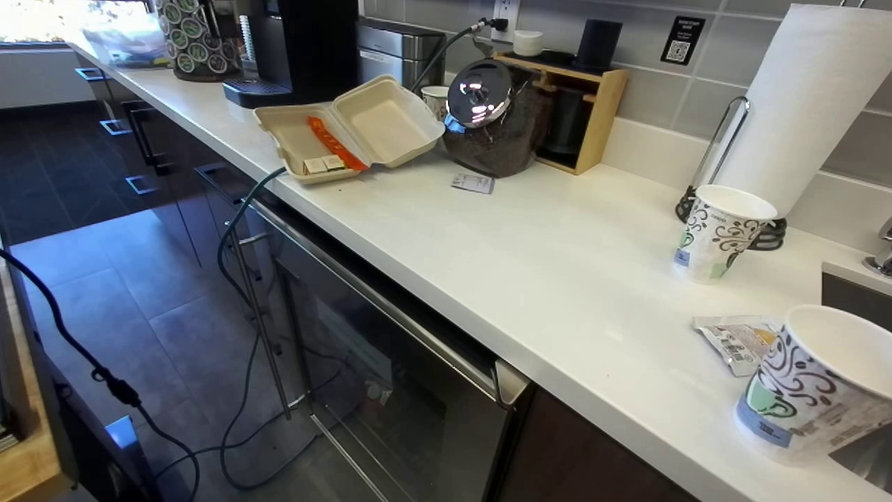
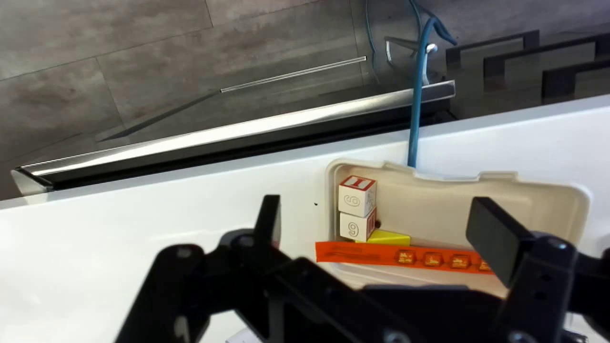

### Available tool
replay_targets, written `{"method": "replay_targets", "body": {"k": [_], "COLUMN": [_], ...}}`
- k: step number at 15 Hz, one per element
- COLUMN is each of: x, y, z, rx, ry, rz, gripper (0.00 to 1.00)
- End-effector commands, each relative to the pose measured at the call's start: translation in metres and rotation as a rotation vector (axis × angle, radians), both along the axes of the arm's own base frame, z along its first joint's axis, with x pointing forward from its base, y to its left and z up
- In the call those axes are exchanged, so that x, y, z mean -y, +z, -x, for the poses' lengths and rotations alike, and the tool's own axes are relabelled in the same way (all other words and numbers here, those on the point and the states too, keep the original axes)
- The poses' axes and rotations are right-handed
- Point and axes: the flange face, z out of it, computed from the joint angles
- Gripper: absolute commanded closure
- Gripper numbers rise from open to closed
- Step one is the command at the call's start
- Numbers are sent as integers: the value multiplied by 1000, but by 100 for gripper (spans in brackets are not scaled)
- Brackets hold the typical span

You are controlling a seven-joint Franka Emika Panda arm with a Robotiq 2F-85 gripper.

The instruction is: Shift the cubes to the counter

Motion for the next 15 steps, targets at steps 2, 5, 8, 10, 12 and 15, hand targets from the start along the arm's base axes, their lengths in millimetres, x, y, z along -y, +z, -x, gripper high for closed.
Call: {"method": "replay_targets", "body": {"k": [2, 5, 8, 10, 12, 15], "x": [16, 15, 26, 21, 25, 35], "y": [-64, -101, -118, -118, -121, -140], "z": [-51, -77, -88, -82, -87, -104], "rx": [-25, -45, -83, -77, -79, -58], "ry": [18, 95, 112, 103, 106, 120], "rz": [-118, -182, -215, -187, -191, -191], "gripper": [0, 0, 0, 0, 0, 0]}}
